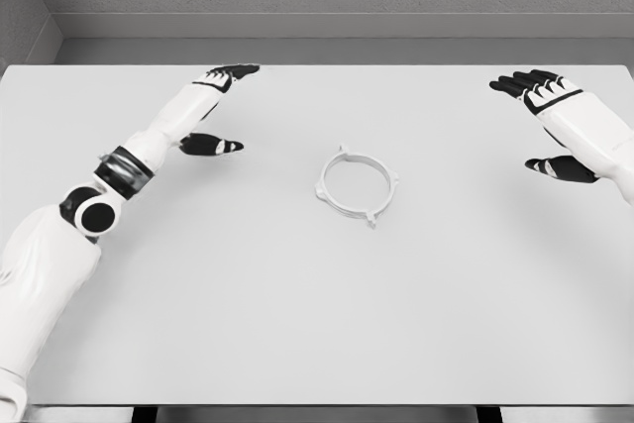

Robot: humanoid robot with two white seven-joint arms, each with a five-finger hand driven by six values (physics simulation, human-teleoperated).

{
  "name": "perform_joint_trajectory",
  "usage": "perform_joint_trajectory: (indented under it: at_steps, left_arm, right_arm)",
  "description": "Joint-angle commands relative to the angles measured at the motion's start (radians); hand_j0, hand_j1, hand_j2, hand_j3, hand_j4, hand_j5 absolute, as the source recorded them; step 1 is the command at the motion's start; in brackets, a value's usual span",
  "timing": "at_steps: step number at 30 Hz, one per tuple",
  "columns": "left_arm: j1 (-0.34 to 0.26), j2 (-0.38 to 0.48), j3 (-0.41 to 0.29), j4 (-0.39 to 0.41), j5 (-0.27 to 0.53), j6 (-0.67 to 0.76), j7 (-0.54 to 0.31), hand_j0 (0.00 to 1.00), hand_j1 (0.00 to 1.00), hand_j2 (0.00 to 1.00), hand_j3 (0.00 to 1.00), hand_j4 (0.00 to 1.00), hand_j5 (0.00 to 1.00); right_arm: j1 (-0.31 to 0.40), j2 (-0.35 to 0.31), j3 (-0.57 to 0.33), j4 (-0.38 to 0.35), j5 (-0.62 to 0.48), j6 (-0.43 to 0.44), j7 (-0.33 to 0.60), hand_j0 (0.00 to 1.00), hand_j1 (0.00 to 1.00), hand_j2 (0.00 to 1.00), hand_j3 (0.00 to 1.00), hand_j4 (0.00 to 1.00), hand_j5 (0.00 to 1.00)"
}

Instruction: Assemble PVC drainage pipe clamps

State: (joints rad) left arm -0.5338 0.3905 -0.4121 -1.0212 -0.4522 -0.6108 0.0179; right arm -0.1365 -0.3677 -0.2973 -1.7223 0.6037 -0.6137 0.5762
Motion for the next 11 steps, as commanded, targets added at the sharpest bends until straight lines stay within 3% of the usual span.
perform_joint_trajectory:
  at_steps: [1, 3, 11]
  left_arm:
    - [0.000, 0.155, 0.033, -0.019, 0.060, 0.000, 0.001, 1.00, 1.00, 1.00, 1.00, 1.00, 1.00]
    - [0.006, 0.232, 0.055, -0.019, 0.060, 0.000, 0.002, 1.00, 1.00, 1.00, 1.00, 1.00, 1.00]
    - [0.049, 0.284, 0.099, -0.010, 0.060, 0.000, 0.002, 1.00, 1.00, 1.00, 1.00, 1.00, 1.00]
  right_arm:
    - [0.000, 0.000, 0.000, 0.000, -0.008, 0.003, -0.001, 1.00, 1.00, 1.00, 1.00, 1.00, 1.00]
    - [0.002, 0.000, 0.000, 0.000, -0.007, 0.003, -0.001, 1.00, 1.00, 1.00, 1.00, 1.00, 1.00]
    - [0.002, 0.000, 0.000, 0.003, -0.008, 0.003, -0.001, 1.00, 1.00, 1.00, 1.00, 1.00, 1.00]
